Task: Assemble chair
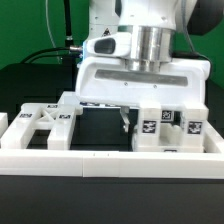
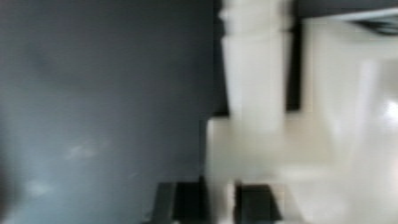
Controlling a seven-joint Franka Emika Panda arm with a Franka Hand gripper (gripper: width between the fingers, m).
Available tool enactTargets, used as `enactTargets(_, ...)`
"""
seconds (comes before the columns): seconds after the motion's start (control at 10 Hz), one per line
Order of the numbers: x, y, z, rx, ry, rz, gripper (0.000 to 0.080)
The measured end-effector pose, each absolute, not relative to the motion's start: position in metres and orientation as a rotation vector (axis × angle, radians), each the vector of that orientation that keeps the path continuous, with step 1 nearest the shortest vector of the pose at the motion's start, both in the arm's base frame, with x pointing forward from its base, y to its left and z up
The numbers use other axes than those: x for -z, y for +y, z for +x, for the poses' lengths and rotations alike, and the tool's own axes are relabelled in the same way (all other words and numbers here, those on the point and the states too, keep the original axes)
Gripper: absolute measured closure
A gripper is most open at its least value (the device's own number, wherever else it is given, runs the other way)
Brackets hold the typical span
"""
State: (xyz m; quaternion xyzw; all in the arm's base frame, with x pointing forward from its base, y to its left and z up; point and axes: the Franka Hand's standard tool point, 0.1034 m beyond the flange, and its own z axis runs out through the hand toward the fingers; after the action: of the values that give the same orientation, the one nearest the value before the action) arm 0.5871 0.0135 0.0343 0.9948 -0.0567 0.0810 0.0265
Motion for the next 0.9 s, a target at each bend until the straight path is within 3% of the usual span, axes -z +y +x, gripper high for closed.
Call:
enactTargets(0.2,-0.053,0.004,0.586,-0.198,-0.2,3.09,0.0795)
enactTargets(0.8,-0.052,0.006,0.584,-0.095,-0.208,3.109,0.0769)
enactTargets(0.9,-0.049,0.008,0.584,-0.093,-0.194,3.106,0.0592)
